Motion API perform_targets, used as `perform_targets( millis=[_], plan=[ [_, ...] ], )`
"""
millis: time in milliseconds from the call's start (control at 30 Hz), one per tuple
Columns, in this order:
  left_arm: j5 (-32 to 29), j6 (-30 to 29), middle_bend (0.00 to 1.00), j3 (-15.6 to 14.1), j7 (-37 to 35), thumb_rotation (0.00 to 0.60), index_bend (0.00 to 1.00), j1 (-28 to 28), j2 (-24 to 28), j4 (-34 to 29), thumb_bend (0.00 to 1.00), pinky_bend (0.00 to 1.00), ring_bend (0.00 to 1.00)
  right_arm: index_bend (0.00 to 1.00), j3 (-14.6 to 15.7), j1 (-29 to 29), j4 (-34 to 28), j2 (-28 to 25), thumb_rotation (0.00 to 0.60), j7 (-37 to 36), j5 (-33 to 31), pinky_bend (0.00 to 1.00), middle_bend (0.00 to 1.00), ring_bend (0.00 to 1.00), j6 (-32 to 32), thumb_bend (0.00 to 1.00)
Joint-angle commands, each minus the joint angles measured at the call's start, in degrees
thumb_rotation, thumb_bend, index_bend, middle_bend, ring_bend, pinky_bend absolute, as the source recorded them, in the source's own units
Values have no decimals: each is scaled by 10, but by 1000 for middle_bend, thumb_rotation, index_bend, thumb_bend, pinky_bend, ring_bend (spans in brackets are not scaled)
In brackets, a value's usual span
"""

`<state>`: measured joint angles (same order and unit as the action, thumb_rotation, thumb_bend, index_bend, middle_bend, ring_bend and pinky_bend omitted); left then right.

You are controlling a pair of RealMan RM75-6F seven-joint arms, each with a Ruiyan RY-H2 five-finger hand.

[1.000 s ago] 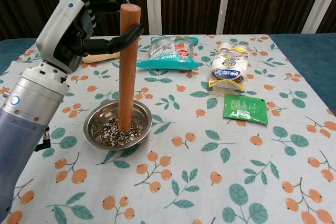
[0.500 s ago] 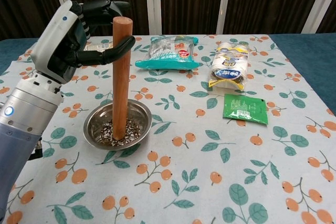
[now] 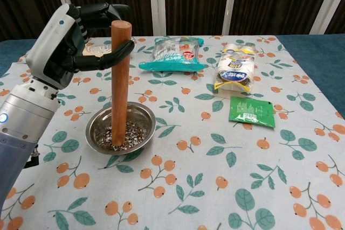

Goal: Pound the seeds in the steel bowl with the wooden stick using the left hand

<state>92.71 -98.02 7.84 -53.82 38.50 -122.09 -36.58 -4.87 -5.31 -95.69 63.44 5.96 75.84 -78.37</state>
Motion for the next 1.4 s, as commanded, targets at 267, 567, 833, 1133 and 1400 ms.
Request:
perform_targets(
  millis=[267, 567, 833, 1133, 1400],
  plan=[
    [11, -23, 661, 16, 19, 600, 617, 18, 15, -38, 647, 63, 178, 0, 0, 0, 1, 0, 600, -1, 3, 0, 0, 0, -3, 370],
    [30, -45, 645, 35, 88, 600, 605, 36, 69, -122, 646, 63, 178, 0, -1, 3, 2, -2, 600, -7, 7, 0, 0, 0, -9, 369],
    [47, -28, 641, 40, 200, 600, 600, 40, 165, -216, 646, 63, 179, 0, 5, 5, 1, -2, 600, -4, 16, 0, 0, 0, -13, 370],
    [26, 36, 670, 22, 354, 600, 620, 4, 310, -332, 645, 63, 203, 0, 3, 10, -1, -3, 600, -7, 16, 0, 0, 0, -21, 370],
    [-13, 88, 685, -10, 410, 600, 634, -38, 374, -352, 645, 63, 216, 0, 5, 12, -3, -6, 600, -10, 21, 0, 0, 0, -24, 370]
  ],
)
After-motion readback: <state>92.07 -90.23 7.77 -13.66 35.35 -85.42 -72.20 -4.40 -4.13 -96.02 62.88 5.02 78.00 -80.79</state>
